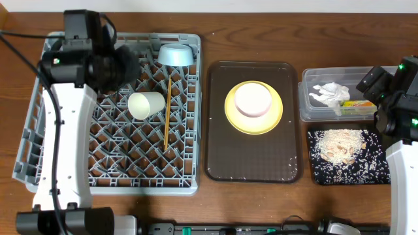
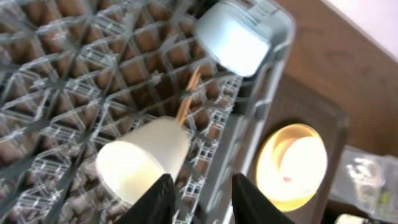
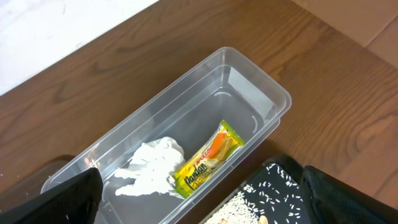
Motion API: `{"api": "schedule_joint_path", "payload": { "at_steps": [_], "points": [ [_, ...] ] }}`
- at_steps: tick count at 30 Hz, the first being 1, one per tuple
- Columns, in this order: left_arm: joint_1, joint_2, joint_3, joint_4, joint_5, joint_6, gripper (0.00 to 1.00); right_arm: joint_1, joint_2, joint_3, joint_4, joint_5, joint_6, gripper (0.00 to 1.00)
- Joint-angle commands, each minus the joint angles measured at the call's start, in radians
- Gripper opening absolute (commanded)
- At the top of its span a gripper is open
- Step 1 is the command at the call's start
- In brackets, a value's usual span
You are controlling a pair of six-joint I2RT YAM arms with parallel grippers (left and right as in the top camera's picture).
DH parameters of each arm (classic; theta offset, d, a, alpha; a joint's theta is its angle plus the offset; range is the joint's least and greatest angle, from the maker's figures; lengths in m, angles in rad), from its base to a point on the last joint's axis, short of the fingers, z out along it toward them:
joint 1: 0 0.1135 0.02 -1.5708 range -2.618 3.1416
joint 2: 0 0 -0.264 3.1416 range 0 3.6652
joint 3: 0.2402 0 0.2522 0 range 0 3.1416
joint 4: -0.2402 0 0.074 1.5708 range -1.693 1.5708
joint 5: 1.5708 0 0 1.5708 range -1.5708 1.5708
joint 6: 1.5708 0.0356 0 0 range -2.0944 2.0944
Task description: Sort waste into correct bins and load items into the dishwasher rack
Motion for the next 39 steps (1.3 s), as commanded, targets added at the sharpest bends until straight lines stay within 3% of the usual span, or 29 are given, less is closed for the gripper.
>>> {"api": "schedule_joint_path", "payload": {
  "at_steps": [1, 12, 24, 29, 35, 39],
  "points": [
    [0.002, 0.024, -0.031, -0.023, -0.061, -0.006, 0.33, -0.005, -0.006, 0.007, -0.001, 0.003, -0.003, 0.99],
    [0.000, 0.034, -0.269, 0.140, -0.056, -0.084, 0.33, -0.005, -0.006, 0.007, -0.001, 0.003, -0.003, 0.99],
    [-0.029, 0.035, -0.306, 0.210, -0.053, -0.091, 0.31, -0.005, -0.006, 0.007, -0.001, 0.003, -0.003, 0.99],
    [-0.029, 0.035, -0.306, 0.211, -0.053, -0.092, 0.23, -0.005, -0.006, 0.007, -0.001, 0.003, -0.003, 0.99],
    [-0.029, 0.035, -0.306, 0.212, -0.053, -0.092, 0.21, -0.005, -0.006, 0.007, -0.001, 0.003, -0.003, 0.99],
    [-0.027, 0.034, -0.306, 0.227, -0.053, -0.092, 0.07, -0.005, -0.006, 0.007, -0.001, 0.003, -0.003, 0.99]
  ]
}}
